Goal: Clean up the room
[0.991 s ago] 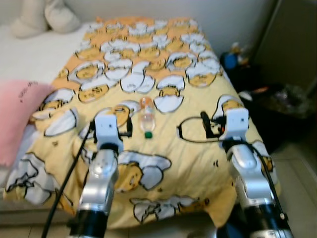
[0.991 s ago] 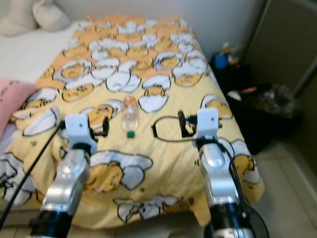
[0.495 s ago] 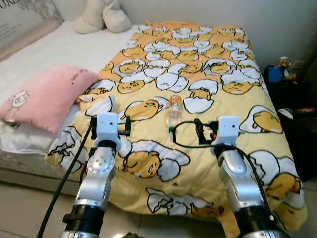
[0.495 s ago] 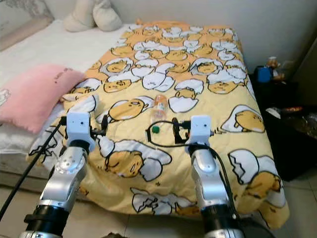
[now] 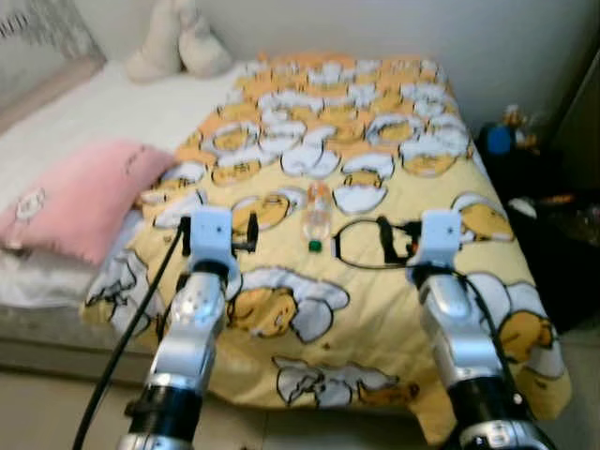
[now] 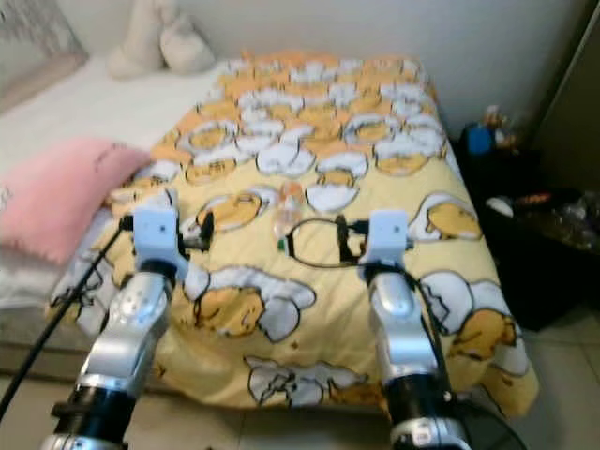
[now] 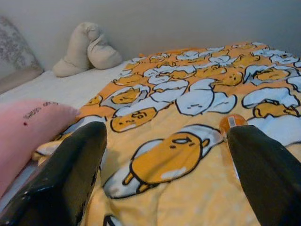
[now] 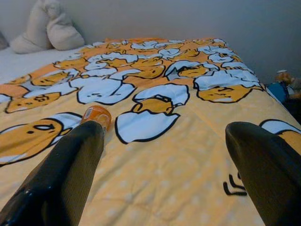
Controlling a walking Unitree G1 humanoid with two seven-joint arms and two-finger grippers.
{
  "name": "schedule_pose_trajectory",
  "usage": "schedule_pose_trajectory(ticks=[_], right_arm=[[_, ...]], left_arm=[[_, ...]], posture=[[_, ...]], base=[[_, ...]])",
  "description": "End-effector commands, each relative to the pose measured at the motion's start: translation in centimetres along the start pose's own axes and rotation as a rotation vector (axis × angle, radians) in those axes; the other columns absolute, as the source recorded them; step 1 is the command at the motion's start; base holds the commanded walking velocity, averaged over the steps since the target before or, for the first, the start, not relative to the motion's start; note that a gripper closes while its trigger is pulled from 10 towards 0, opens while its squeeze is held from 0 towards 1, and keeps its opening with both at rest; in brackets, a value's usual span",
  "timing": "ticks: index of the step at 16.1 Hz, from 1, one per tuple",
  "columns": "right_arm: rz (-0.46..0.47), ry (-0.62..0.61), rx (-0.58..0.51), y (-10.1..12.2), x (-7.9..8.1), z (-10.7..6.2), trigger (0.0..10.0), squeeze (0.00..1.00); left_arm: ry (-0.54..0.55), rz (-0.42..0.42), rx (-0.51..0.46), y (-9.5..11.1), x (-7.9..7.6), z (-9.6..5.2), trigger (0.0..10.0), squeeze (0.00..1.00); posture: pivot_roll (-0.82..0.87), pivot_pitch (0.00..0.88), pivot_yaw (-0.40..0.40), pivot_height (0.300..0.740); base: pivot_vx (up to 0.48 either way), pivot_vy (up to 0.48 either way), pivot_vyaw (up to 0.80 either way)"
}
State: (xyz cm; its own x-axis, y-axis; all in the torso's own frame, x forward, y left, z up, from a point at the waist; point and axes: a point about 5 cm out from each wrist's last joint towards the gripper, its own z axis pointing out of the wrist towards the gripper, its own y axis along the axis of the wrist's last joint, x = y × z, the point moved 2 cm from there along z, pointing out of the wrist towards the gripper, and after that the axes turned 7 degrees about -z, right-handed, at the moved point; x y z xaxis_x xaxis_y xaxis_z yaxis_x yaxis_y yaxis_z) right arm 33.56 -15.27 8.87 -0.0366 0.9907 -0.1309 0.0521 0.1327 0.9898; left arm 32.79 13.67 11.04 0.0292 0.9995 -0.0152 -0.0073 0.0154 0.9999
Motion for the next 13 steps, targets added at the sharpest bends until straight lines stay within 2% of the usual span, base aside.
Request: schedule_pose_trajectory(ticks=[1,4,6,8,10,11,12,13], right_arm=[[0.012,0.029,-0.024,0.8,1.1,0.7,10.0,0.00],[0.005,0.039,-0.040,1.5,1.3,1.2,10.0,0.00],[0.049,0.069,-0.071,3.3,2.3,2.5,10.0,0.00],[0.083,0.096,-0.088,5.2,3.3,4.0,10.0,0.00],[0.142,0.114,-0.051,5.4,4.1,5.0,10.0,0.00],[0.143,0.092,-0.011,4.9,4.3,5.4,10.0,0.00],[0.129,0.064,0.014,4.4,4.1,5.6,10.0,0.00],[0.059,-0.003,0.049,3.7,3.3,5.7,10.0,0.00]], left_arm=[[0.021,0.009,-0.009,0.2,0.8,0.0,10.0,0.00],[0.026,-0.008,-0.012,0.3,0.7,-0.2,10.0,0.00],[0.037,-0.001,-0.017,0.4,0.8,-0.4,10.0,0.00],[0.075,0.039,-0.025,0.5,1.7,-0.7,10.0,0.00],[0.092,0.049,-0.019,0.7,2.5,-0.9,10.0,0.00],[0.072,0.032,0.002,0.8,2.9,-1.0,10.0,0.00],[0.015,0.019,0.029,0.8,2.6,-1.0,10.0,0.00],[-0.169,0.050,0.111,0.5,1.2,-1.0,10.0,0.00]], posture=[[-0.15,0.000,0.073,0.740],[-0.15,0.000,0.076,0.740],[-0.14,0.000,0.081,0.740],[-0.12,0.000,0.088,0.740],[-0.08,0.000,0.092,0.740],[-0.06,0.006,0.091,0.740],[-0.04,0.023,0.090,0.740],[0.00,0.043,0.090,0.740]], base=[[0.409,0.251,0.00],[0.367,0.300,0.00],[0.144,0.401,0.00],[0.000,0.418,0.00],[0.000,0.000,0.00],[0.000,0.000,0.00],[0.000,0.000,0.00],[0.000,0.000,0.00]])
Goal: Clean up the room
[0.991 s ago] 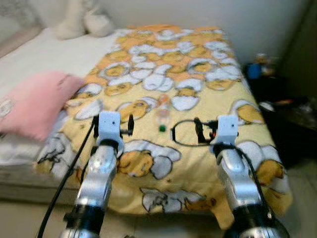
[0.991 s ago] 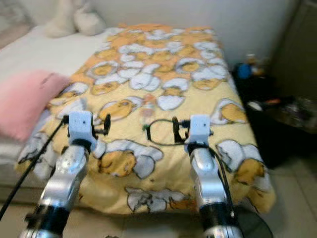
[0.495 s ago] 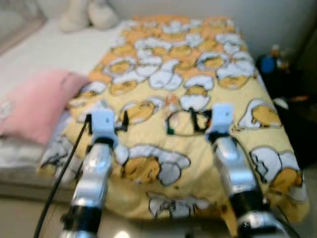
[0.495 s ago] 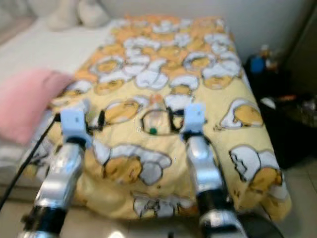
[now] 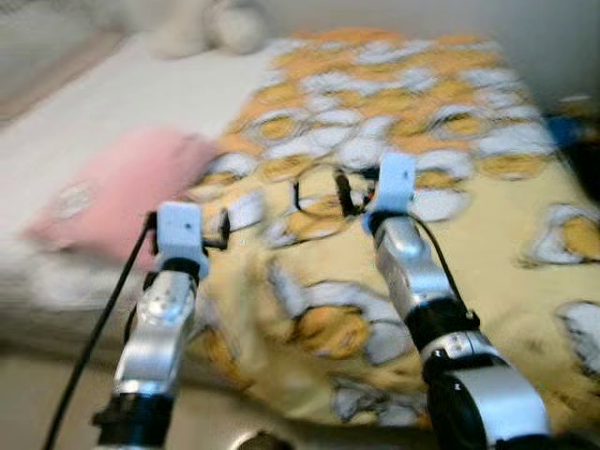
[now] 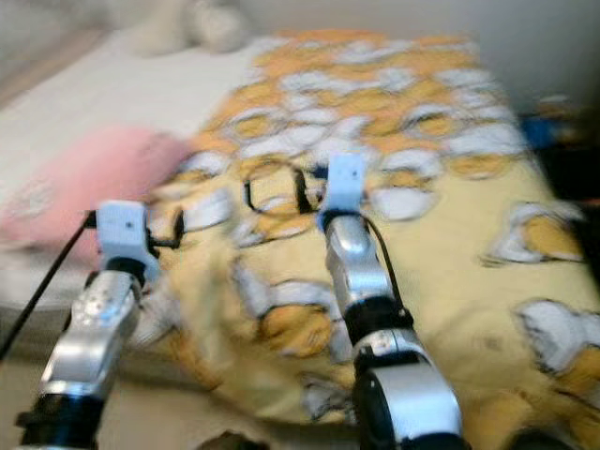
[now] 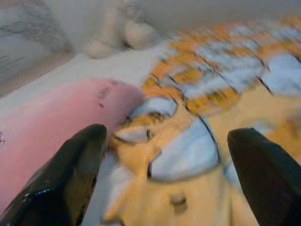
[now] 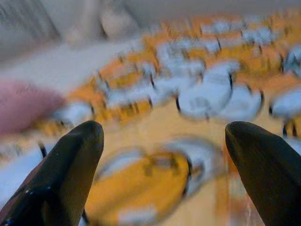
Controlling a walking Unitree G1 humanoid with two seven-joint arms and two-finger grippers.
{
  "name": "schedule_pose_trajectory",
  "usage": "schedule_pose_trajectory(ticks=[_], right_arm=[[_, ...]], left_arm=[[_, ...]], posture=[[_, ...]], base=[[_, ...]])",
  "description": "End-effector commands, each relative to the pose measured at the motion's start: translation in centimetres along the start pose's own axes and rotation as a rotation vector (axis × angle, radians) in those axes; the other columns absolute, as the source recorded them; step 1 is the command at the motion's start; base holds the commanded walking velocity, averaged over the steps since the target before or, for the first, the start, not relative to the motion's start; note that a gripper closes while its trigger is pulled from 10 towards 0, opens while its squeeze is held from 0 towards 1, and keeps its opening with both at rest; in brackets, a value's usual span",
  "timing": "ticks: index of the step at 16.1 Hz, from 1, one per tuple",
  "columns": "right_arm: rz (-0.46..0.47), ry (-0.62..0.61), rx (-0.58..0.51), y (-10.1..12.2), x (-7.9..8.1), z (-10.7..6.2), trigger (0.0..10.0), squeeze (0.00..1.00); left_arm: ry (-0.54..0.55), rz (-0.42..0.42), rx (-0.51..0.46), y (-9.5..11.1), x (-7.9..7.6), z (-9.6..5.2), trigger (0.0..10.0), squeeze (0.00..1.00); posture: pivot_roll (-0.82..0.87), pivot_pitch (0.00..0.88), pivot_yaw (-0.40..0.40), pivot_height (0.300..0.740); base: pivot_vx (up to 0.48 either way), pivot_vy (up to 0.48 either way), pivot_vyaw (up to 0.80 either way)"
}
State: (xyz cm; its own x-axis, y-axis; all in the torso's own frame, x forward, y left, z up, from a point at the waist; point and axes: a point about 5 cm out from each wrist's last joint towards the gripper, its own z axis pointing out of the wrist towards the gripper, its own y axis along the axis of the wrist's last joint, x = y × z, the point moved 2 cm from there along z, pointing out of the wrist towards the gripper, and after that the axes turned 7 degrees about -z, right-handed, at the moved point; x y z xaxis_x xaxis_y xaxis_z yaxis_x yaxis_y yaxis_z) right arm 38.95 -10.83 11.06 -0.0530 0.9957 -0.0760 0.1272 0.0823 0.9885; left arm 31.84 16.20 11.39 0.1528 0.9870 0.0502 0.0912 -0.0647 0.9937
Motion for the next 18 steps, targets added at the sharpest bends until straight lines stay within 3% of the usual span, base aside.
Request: schedule_pose_trajectory(ticks=[1,3,6,8,10,11,12,13,14,15,16,18], right_arm=[[-0.034,-0.060,-0.011,0.5,-1.1,0.2,10.0,0.00],[-0.109,-0.161,0.003,-0.2,-2.8,0.3,10.0,0.00],[-0.180,-0.298,-0.048,0.5,-5.4,0.2,10.0,0.00],[-0.182,-0.342,-0.018,-0.1,-6.7,0.0,10.0,0.00],[-0.105,-0.324,-0.060,0.0,-7.3,-0.3,10.0,0.00],[-0.096,-0.335,-0.119,-0.5,-7.5,-1.6,10.0,0.00],[-0.151,-0.322,-0.168,-1.4,-7.5,-4.5,10.0,0.00],[-0.198,-0.303,-0.197,-1.7,-7.7,-8.6,10.0,0.00],[-0.228,-0.309,-0.197,-1.8,-8.5,-12.0,10.0,0.00],[-0.244,-0.301,-0.187,-2.1,-8.9,-14.3,10.0,0.00],[-0.249,-0.291,-0.185,-2.3,-8.9,-14.9,10.0,0.00],[-0.257,-0.253,-0.100,-4.7,-8.6,-14.5,10.0,0.00]], left_arm=[[-0.122,0.006,0.029,0.2,-1.7,0.1,10.0,0.00],[-0.289,0.004,0.062,1.6,-2.0,-0.9,10.0,0.00],[-0.374,-0.003,0.064,2.3,-2.7,-2.5,10.0,0.00],[-0.425,0.018,0.079,2.3,-3.2,-3.8,10.0,0.00],[-0.457,0.053,0.093,2.2,-3.5,-4.8,10.0,0.00],[-0.330,0.013,0.056,2.5,-2.4,-4.9,10.0,0.00],[-0.132,-0.052,0.040,1.8,-0.8,-5.8,10.0,0.00],[-0.029,-0.085,0.028,0.9,-0.6,-6.9,10.0,0.00],[0.031,-0.159,0.030,0.0,-1.5,-7.2,10.0,0.00],[0.041,-0.197,0.031,-0.5,-2.8,-6.5,10.0,0.00],[0.035,-0.198,0.027,-0.5,-3.3,-6.1,10.0,0.00],[-0.007,-0.163,-0.008,-0.1,-4.5,-3.9,10.0,0.00]], posture=[[0.01,0.047,0.090,0.740],[0.04,0.083,0.109,0.740],[0.04,0.135,0.121,0.740],[0.05,0.171,0.124,0.740],[0.05,0.179,0.120,0.740],[0.03,0.167,0.103,0.740],[0.01,0.146,0.085,0.740],[-0.03,0.121,0.069,0.740],[-0.08,0.075,0.030,0.740],[-0.11,0.047,0.023,0.740],[-0.12,0.042,0.023,0.740],[-0.17,0.019,0.043,0.740]], base=[[0.000,0.000,0.00],[0.000,0.000,0.00],[0.000,0.000,0.00],[0.000,0.000,0.00],[0.000,0.000,0.00],[0.000,0.000,0.00],[0.000,0.000,0.00],[0.000,0.000,0.00],[0.000,0.000,0.00],[0.000,0.000,0.00],[0.000,0.000,0.00],[0.000,0.000,-0.37]])
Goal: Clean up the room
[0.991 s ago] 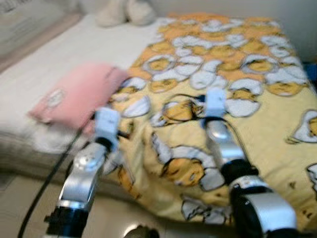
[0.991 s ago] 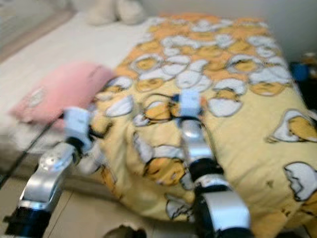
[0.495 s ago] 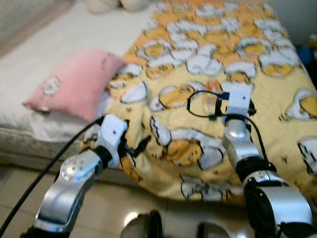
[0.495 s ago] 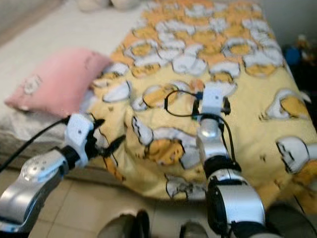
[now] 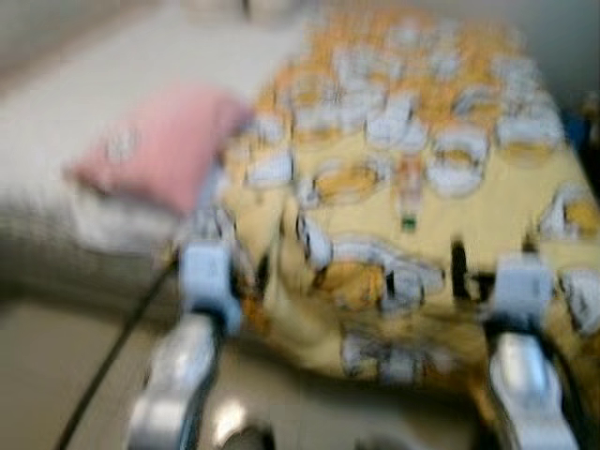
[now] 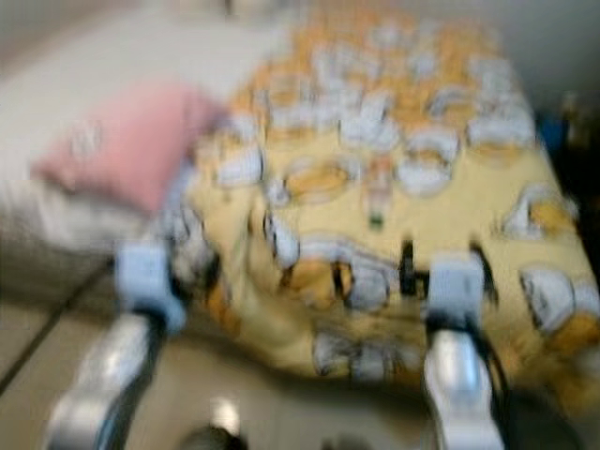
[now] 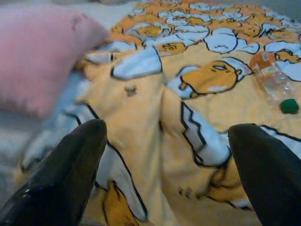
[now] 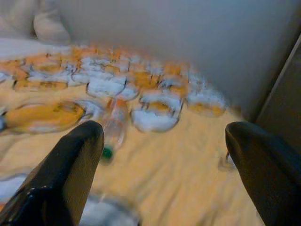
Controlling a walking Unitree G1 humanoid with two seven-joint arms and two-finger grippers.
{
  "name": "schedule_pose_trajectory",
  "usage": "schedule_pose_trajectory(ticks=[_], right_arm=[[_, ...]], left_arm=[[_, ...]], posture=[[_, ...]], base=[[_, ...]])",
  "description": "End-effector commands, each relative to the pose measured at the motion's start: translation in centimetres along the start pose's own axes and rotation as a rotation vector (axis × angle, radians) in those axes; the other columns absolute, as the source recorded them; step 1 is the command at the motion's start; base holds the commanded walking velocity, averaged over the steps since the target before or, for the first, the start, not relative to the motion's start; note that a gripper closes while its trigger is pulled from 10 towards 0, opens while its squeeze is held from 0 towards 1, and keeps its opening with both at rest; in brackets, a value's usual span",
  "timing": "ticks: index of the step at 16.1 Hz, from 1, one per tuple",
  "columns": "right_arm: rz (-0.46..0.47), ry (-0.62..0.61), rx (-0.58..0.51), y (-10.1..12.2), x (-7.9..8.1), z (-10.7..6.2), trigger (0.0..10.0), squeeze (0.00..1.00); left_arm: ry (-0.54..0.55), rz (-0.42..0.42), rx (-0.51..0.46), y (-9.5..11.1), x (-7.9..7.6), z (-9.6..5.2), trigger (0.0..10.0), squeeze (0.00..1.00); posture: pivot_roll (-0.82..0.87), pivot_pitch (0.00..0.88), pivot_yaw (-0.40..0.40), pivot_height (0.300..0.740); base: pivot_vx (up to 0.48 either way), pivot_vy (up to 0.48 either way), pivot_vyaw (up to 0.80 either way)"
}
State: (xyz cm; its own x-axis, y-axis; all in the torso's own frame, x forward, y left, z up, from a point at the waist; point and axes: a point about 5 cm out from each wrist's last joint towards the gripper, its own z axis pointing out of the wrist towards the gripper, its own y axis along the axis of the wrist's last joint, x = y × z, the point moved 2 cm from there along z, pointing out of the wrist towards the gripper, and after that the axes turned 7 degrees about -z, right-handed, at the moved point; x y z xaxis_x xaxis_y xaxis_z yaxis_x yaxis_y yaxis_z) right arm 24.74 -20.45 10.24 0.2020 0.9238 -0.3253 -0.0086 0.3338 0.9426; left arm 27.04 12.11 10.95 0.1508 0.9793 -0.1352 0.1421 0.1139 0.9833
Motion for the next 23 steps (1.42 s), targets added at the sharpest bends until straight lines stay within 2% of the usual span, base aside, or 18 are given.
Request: schedule_pose_trajectory(ticks=[1,7,11,12,13,18,20,23], right_arm=[[0.019,0.041,0.095,-1.5,1.0,-0.1,10.0,0.00],[0.049,0.104,0.124,-1.4,2.6,0.2,10.0,0.00],[0.043,0.109,0.121,-1.4,2.4,0.2,10.0,0.00],[0.040,0.120,0.110,-1.2,2.5,0.3,10.0,0.00],[0.039,0.159,0.074,-0.6,3.3,0.5,10.0,0.00],[0.029,0.181,0.073,-0.4,4.0,1.0,10.0,0.00],[0.032,0.179,0.085,-0.8,3.8,1.0,10.0,0.00],[0.033,0.184,0.096,-1.0,4.0,0.9,10.0,0.00]], left_arm=[[0.020,0.036,-0.037,0.8,0.4,0.9,10.0,0.00],[0.058,0.111,-0.041,0.8,1.4,3.3,10.0,0.00],[0.072,0.110,-0.043,0.4,1.6,4.2,10.0,0.00],[0.060,0.067,-0.048,0.4,1.4,4.4,10.0,0.00],[0.031,0.045,-0.071,0.8,0.4,5.7,10.0,0.00],[-0.011,0.063,-0.102,1.3,-0.7,6.7,10.0,0.00],[0.023,0.056,-0.099,1.2,-0.4,7.4,10.0,0.00],[0.041,0.038,-0.118,2.4,-1.3,9.1,10.0,0.00]], posture=[[-0.17,0.009,0.052,0.740],[-0.18,0.000,0.075,0.740],[-0.20,0.000,0.072,0.740],[-0.20,0.000,0.069,0.740],[-0.22,0.000,0.071,0.740],[-0.23,0.000,0.079,0.740],[-0.24,0.000,0.081,0.740],[-0.24,0.000,0.078,0.740]], base=[[0.000,0.000,-0.67],[0.000,0.000,-0.65],[0.000,0.000,-0.66],[0.000,0.000,-0.68],[0.472,0.000,0.00],[0.472,0.000,-0.32],[0.472,0.000,-0.69],[0.472,0.000,-0.69]])
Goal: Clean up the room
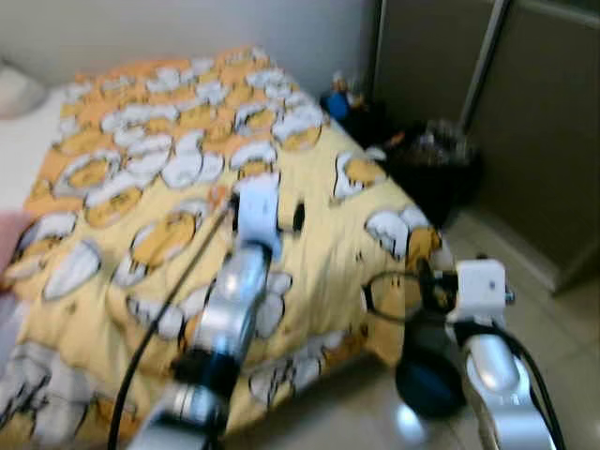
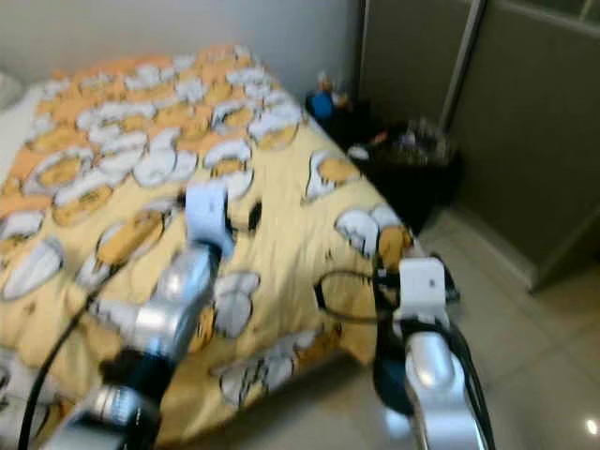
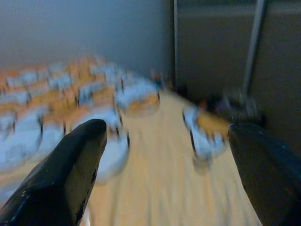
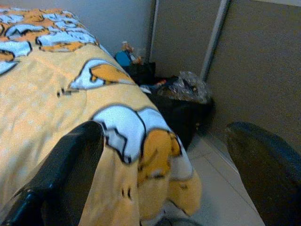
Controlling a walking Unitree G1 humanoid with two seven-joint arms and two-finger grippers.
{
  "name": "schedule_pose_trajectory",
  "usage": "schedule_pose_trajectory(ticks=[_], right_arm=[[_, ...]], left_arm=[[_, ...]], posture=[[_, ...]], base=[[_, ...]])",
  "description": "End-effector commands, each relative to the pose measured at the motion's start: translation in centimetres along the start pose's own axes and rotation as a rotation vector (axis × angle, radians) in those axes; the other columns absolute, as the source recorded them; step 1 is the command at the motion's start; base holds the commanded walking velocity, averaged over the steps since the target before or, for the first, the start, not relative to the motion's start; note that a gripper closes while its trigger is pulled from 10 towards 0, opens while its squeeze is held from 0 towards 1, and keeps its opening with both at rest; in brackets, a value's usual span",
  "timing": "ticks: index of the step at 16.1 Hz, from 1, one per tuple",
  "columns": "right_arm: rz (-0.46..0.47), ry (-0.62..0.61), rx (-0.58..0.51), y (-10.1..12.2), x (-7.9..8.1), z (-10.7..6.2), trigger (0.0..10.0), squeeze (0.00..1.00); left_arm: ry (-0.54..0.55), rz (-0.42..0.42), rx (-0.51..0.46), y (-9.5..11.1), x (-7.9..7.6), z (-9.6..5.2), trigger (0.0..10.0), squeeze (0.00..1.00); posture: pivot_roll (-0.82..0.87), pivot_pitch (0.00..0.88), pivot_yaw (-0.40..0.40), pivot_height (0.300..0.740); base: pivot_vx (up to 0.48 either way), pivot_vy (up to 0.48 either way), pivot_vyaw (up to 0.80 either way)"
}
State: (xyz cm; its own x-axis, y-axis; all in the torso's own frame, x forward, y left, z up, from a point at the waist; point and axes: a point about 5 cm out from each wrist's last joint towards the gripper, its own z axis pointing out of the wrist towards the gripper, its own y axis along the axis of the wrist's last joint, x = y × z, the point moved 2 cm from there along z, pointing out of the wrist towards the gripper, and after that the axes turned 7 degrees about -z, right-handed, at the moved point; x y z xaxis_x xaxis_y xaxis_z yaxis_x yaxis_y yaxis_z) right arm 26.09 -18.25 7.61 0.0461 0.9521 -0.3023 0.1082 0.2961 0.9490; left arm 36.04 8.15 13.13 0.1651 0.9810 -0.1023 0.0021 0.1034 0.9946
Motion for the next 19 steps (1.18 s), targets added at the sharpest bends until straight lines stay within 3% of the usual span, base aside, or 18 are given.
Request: schedule_pose_trajectory(ticks=[1,3,5,7,9,12,15,17,19], right_arm=[[0.005,0.027,-0.025,0.7,0.9,0.2,10.0,0.00],[0.005,0.034,-0.014,0.3,0.9,0.0,10.0,0.00],[0.010,0.058,-0.018,0.6,0.6,0.2,10.0,0.00],[0.001,0.113,-0.017,0.5,1.0,0.8,10.0,0.00],[0.013,0.153,0.002,0.3,1.7,1.6,10.0,0.00],[0.025,0.169,-0.011,0.7,1.9,1.5,10.0,0.00],[-0.004,0.187,-0.003,0.2,1.3,0.1,10.0,0.00],[0.007,0.225,0.010,0.2,1.6,-1.6,10.0,0.00],[0.017,0.448,-0.008,0.8,4.3,-4.3,10.0,0.00]], left_arm=[[0.055,0.008,0.013,-0.3,1.3,0.1,10.0,0.00],[0.125,-0.029,-0.001,0.2,2.2,0.3,10.0,0.00],[0.213,-0.036,0.021,-1.0,3.4,-1.0,10.0,0.00],[0.321,0.009,0.017,-1.2,5.2,-1.3,10.0,0.00],[0.421,0.025,-0.021,0.8,7.6,-0.3,10.0,0.00],[0.476,0.067,0.014,2.3,9.6,1.6,10.0,0.00],[0.473,0.105,0.085,2.9,9.9,3.5,10.0,0.00],[0.483,0.111,0.144,2.9,10.3,3.8,10.0,0.00],[0.578,0.115,0.172,3.1,12.1,3.5,10.0,0.00]], posture=[[-0.25,0.000,0.079,0.740],[-0.26,0.000,0.089,0.740],[-0.24,0.000,0.050,0.740],[-0.16,0.000,-0.014,0.740],[-0.10,0.000,-0.055,0.740],[-0.13,0.000,-0.016,0.740],[-0.22,0.041,0.019,0.740],[-0.25,0.082,0.028,0.740],[-0.26,0.127,0.013,0.740]], base=[[0.472,0.000,-0.69],[0.476,0.000,0.00],[0.000,0.000,0.00],[0.000,0.000,0.00],[0.000,0.000,0.00],[0.000,0.000,0.00],[0.000,0.000,0.00],[0.000,0.000,0.00],[0.000,0.000,0.00]])
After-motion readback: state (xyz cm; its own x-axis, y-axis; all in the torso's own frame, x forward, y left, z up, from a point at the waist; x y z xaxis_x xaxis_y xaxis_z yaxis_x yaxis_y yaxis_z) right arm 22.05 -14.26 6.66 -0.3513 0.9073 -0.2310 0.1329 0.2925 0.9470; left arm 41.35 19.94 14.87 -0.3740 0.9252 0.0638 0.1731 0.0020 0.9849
